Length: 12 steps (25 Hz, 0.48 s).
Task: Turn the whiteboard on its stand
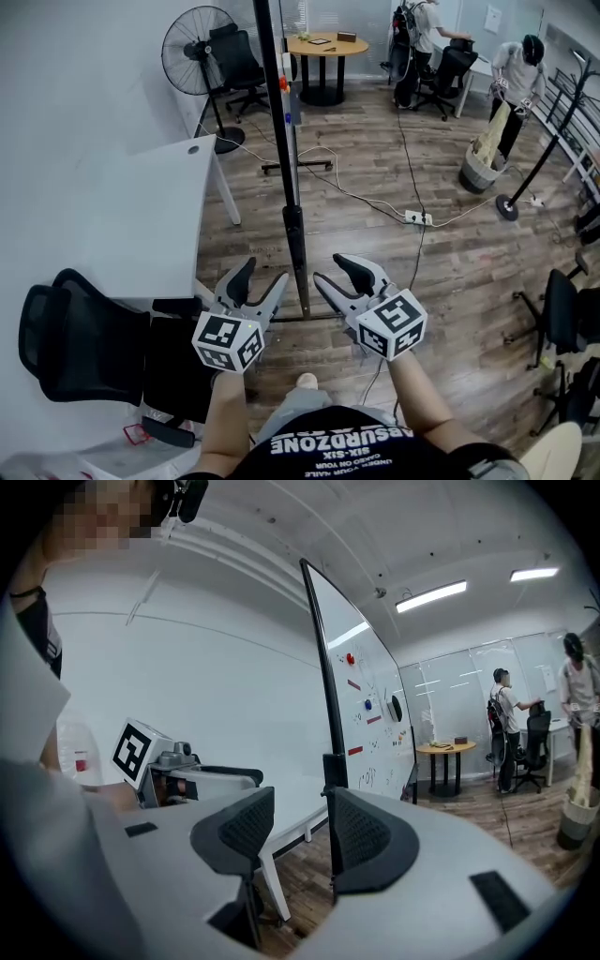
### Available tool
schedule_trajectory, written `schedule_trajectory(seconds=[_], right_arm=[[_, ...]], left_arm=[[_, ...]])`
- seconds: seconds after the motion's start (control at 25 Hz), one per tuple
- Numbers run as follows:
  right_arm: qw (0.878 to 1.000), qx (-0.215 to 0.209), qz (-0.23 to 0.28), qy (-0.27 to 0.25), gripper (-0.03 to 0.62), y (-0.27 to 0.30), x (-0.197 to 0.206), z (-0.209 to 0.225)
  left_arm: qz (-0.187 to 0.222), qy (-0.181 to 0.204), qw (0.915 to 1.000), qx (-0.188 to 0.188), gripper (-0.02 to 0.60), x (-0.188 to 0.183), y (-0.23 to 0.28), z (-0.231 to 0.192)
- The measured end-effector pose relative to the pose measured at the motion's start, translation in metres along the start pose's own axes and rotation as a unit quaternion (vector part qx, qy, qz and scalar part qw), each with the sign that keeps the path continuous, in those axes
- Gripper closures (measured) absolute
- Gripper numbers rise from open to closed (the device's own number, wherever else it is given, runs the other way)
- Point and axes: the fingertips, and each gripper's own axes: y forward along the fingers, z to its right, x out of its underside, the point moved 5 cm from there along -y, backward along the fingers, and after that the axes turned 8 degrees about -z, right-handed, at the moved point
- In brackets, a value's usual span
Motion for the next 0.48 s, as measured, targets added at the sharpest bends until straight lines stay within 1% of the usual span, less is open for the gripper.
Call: schedule_trajectory(seconds=[0.2, 0.48], right_arm=[[1.0, 0.002, -0.014, -0.004, 0.413, 0.03, 0.001, 0.014], [0.999, 0.012, -0.042, -0.016, 0.413, 0.061, 0.004, 0.033]], left_arm=[[-0.006, 0.002, 0.9997, 0.023, 0.322, 0.0, 0.024, -0.021], [-0.02, 0.017, 0.9981, 0.055, 0.322, -0.002, 0.057, -0.045]])
